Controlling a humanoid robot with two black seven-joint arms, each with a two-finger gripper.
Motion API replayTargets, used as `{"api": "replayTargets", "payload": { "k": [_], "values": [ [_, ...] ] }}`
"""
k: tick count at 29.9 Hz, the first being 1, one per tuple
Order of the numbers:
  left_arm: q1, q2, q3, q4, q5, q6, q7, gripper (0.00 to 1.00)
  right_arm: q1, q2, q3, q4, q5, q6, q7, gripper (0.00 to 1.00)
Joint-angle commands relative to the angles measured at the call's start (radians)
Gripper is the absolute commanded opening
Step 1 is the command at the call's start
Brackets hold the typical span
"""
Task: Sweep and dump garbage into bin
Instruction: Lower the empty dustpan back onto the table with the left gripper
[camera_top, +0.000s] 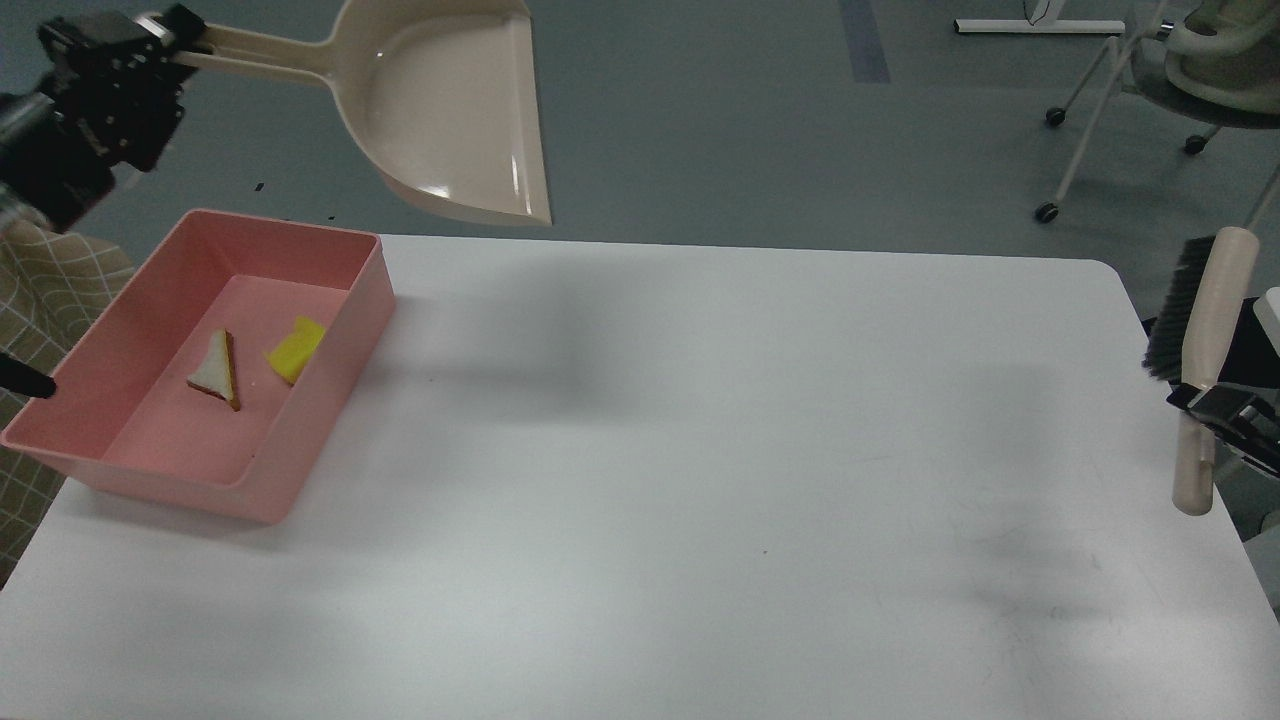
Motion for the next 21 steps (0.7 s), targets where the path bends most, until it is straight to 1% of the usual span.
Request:
{"api": "replayTargets", "payload": {
  "k": [1, 2, 4, 6, 8, 11, 15, 21],
  "values": [
    [0.003, -0.121, 0.135, 0.005, -0.013, 0.050, -0.003, 0.14, -0.004, -0.033, -0.005, -0.019, -0.048, 0.000, 0.000, 0.16],
    [0.002, -0.162, 0.174, 0.008, -0.013, 0.080, -0.003, 0.14, -0.002, -0.036, -0.005, -0.033, -0.069, 0.000, 0.000, 0.16],
    [0.003, -0.200, 0.207, 0.012, -0.010, 0.108, -0.003, 0.14, -0.001, -0.034, -0.008, -0.046, -0.089, 0.000, 0.000, 0.16],
    [0.003, -0.260, 0.263, 0.021, -0.010, 0.150, -0.001, 0.14, 0.009, -0.036, -0.049, -0.051, -0.123, 0.000, 0.002, 0.16],
    [0.003, -0.323, 0.343, 0.034, -0.008, 0.214, -0.003, 0.14, 0.027, -0.039, -0.104, -0.042, -0.149, 0.000, 0.002, 0.16],
    [0.005, -0.351, 0.401, 0.035, -0.010, 0.265, -0.003, 0.14, 0.056, -0.036, -0.141, -0.039, -0.154, 0.000, 0.000, 0.16],
    [0.008, -0.383, 0.446, 0.038, -0.016, 0.306, -0.004, 0.14, 0.102, -0.036, -0.225, -0.042, -0.201, 0.000, 0.000, 0.16],
    [0.042, -0.397, 0.451, 0.080, -0.016, 0.315, -0.009, 0.14, 0.205, -0.031, -0.385, -0.042, -0.226, 0.000, 0.000, 0.16]
  ]
}}
